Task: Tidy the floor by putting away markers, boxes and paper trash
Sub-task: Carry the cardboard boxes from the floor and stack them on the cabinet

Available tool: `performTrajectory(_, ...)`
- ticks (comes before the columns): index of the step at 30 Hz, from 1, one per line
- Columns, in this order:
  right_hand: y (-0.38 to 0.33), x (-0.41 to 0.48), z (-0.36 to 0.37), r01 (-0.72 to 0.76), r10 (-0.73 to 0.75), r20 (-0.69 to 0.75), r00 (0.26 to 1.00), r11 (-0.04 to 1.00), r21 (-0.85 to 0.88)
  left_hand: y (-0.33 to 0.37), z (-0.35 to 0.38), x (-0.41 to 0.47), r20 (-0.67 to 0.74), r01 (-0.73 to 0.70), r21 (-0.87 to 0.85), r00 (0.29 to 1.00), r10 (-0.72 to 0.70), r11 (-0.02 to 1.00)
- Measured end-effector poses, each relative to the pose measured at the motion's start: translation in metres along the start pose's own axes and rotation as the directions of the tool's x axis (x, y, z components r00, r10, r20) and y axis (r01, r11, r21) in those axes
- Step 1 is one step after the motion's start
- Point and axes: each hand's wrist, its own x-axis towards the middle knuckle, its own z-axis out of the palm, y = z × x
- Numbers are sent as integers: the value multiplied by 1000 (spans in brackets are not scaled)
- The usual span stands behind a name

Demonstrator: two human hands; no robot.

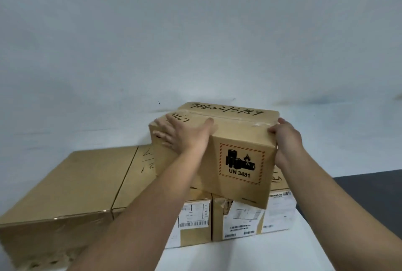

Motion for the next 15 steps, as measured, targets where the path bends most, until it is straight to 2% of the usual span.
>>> performTrajectory(4,12,-3,-4,53,-53,19,998,999,-6,4,11,12,82,43,-11,996,-42,999)
performTrajectory(5,8,-2,-7,80,-80,-23,997,996,-27,3,14,14,105,29,23,994,-31,999)
performTrajectory(8,-18,13,-26,240,-295,-182,938,931,-273,4,13,25,244,-37,27,969,29,999)
performTrajectory(10,-31,31,-44,262,-331,-121,936,883,-389,8,10,26,339,-65,-42,938,76,997)
performTrajectory(11,-33,38,-53,251,-311,-86,947,877,-409,12,9,24,314,-89,-55,944,102,994)
performTrajectory(13,-29,43,-66,249,-303,-49,952,854,-457,16,11,16,144,-121,-88,981,133,989)
performTrajectory(14,-25,42,-71,266,-333,-64,941,843,-468,18,13,9,87,-90,-145,991,104,985)
performTrajectory(15,-20,42,-74,283,-367,-99,925,839,-464,20,16,-2,104,-20,-223,994,44,975)
